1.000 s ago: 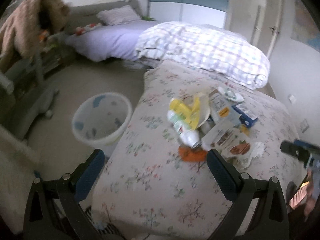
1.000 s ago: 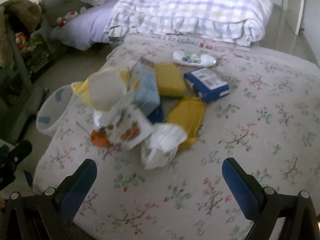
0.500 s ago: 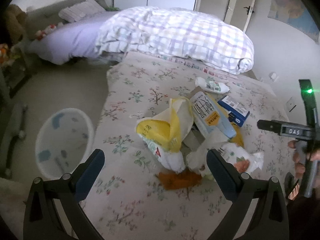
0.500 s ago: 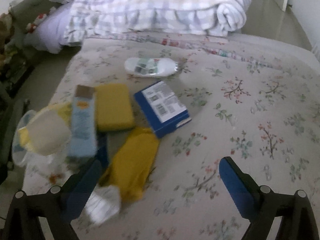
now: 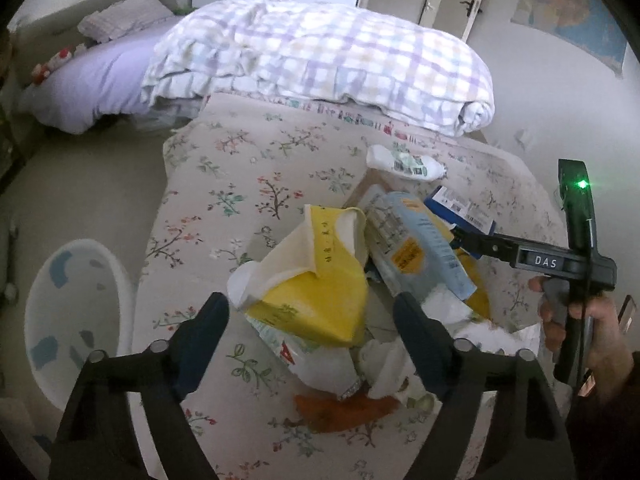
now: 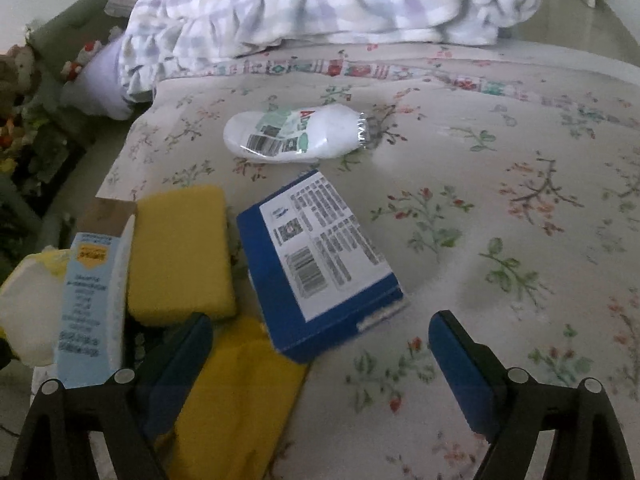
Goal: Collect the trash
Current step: 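Grasp the yellow-white tissue pack with the left gripper while the right gripper grasps the blue box, then carry both items to the wastebasket and open both grippers to drop them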
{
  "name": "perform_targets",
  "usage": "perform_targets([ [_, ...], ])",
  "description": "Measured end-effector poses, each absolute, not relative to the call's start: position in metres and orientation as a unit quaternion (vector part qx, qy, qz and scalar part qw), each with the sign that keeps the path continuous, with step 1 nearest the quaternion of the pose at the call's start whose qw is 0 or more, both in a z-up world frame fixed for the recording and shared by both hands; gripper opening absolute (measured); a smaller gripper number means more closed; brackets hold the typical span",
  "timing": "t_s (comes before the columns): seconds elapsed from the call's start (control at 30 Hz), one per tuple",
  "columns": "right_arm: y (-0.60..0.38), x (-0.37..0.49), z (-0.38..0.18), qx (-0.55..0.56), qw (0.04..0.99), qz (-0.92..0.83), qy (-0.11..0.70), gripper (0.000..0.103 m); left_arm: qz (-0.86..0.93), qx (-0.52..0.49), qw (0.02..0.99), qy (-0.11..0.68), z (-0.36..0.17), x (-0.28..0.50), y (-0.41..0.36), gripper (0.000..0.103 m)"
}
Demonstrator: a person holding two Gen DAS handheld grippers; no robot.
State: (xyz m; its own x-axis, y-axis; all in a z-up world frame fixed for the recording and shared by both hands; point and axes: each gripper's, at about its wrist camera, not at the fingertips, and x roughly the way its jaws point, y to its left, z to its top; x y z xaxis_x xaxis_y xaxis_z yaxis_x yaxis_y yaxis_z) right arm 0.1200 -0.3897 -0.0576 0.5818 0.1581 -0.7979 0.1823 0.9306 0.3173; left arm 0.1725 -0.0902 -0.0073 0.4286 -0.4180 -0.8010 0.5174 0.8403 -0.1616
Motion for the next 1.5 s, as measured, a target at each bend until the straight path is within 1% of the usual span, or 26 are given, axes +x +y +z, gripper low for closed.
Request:
perform_targets([
  [0.1, -0.39, 0.124, -0.064, 0.188, 0.872, -0.001, 0.452, 0.092, -0.276, 0.05, 0.841, 0.463, -0.012, 0.177, -0.091, 0.079],
  [0.17, -0.39, 0.126, -0.066, 0.187, 0.874, -0.005, 0.448, 0.092, -0.274, 0.05, 0.84, 0.466, -0.014, 0.178, -0.092, 0.074],
  [0.27, -0.392, 0.128, -0.067, 0.191, 0.878, -0.008, 0.439, 0.089, -0.271, 0.045, 0.839, 0.469, -0.016, 0.182, -0.089, 0.069],
  [0.37, -0.392, 0.129, -0.066, 0.185, 0.881, -0.009, 0.436, 0.085, -0.271, 0.03, 0.838, 0.473, -0.016, 0.185, -0.086, 0.068],
  [0.43, -0.39, 0.129, -0.066, 0.174, 0.882, -0.01, 0.438, 0.072, -0.271, 0.022, 0.837, 0.475, -0.015, 0.186, -0.085, 0.067],
  [0.63, -0.392, 0.122, -0.06, 0.173, 0.883, -0.015, 0.436, 0.071, -0.274, 0.018, 0.842, 0.464, -0.007, 0.182, -0.082, 0.066],
  [1.0, -0.377, 0.093, -0.009, 0.177, 0.901, -0.012, 0.397, 0.071, -0.274, -0.019, 0.861, 0.428, 0.029, 0.169, -0.055, 0.065],
  [1.27, -0.334, 0.079, 0.029, 0.165, 0.911, 0.035, 0.376, 0.071, -0.246, -0.044, 0.877, 0.41, 0.043, 0.161, -0.004, 0.065],
  [1.5, -0.285, 0.08, 0.043, 0.162, 0.906, 0.088, 0.381, 0.071, -0.195, -0.066, 0.89, 0.407, 0.04, 0.163, 0.055, 0.066],
])
